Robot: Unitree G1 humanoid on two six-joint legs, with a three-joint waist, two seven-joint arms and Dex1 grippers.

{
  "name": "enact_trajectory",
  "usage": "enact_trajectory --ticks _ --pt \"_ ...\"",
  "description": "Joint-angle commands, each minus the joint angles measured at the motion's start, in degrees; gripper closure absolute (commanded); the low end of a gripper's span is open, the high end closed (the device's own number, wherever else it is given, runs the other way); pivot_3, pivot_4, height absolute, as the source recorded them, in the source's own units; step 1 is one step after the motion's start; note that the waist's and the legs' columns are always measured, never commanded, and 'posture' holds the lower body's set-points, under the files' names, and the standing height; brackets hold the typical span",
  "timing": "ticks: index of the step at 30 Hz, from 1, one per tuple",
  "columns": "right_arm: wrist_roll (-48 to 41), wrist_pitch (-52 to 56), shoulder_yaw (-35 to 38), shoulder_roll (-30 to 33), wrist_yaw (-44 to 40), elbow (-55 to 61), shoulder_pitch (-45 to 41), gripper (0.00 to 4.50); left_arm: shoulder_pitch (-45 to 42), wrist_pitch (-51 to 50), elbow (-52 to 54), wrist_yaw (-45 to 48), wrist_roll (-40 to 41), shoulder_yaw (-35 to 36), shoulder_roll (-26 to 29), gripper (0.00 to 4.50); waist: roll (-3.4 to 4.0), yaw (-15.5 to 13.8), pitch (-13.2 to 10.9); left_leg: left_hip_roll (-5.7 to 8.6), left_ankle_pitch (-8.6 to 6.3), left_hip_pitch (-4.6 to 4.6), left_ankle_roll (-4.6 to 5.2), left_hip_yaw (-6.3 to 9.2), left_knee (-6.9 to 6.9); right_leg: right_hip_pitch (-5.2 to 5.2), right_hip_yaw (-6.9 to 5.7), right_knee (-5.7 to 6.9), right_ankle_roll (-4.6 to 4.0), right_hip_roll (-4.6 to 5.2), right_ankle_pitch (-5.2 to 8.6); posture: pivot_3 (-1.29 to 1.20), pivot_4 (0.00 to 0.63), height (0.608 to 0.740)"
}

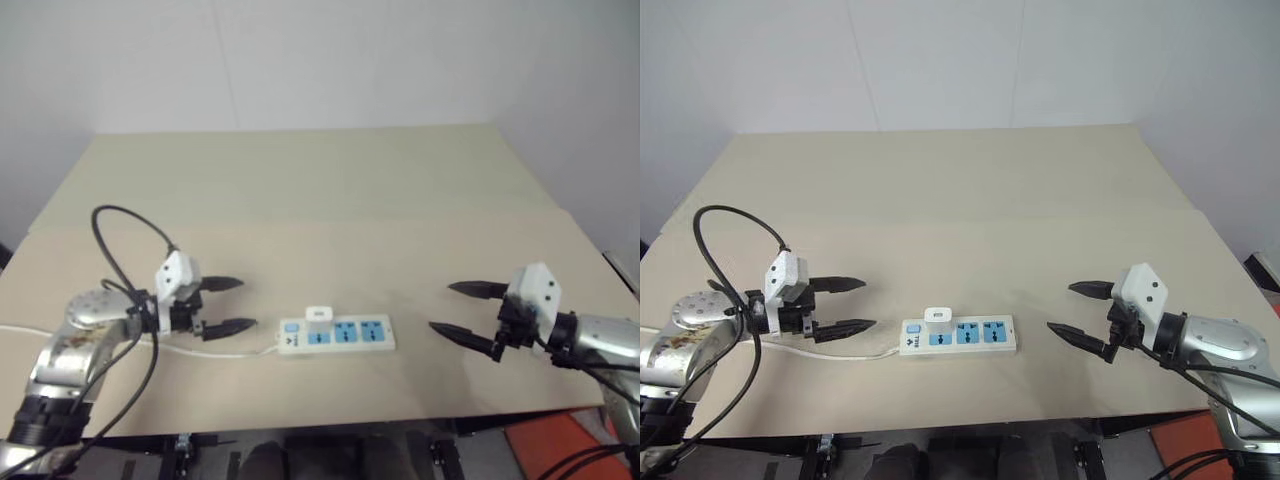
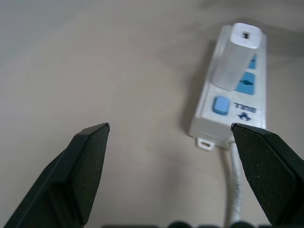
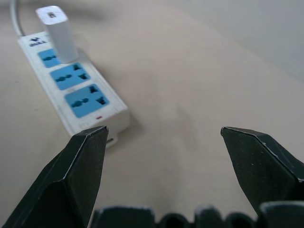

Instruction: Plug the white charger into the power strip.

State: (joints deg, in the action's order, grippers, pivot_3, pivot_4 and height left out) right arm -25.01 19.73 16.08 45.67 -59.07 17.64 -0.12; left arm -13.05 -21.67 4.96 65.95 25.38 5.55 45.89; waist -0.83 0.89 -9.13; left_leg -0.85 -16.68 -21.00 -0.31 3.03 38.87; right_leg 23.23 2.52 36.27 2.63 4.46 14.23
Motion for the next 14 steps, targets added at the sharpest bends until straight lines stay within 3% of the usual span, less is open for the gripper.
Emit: enact_trajectory --ticks 1,14 --pt "-0.6 -1.7 1.8 0.5 0.7 1.9 0.0 0.0 -0.3 -1.1 2.3 -2.1 0.7 1.7 0.3 0.01 0.0 0.0 0.0 0.0 0.0 0.0 0.0 0.0 0.0 0.0 0.0 -0.01 0.0 0.0 0.0 0.0 0.15 0.74" --pt "-3.8 -1.3 1.8 3.9 -5.1 -1.6 -2.5 0.0 2.3 3.4 2.7 -0.9 1.1 2.2 -0.9 0.01 -0.02 0.0 0.0 0.0 0.0 -0.03 0.0 -0.02 0.0 0.0 0.01 -0.07 0.0 0.01 0.0 0.0 0.15 0.74"
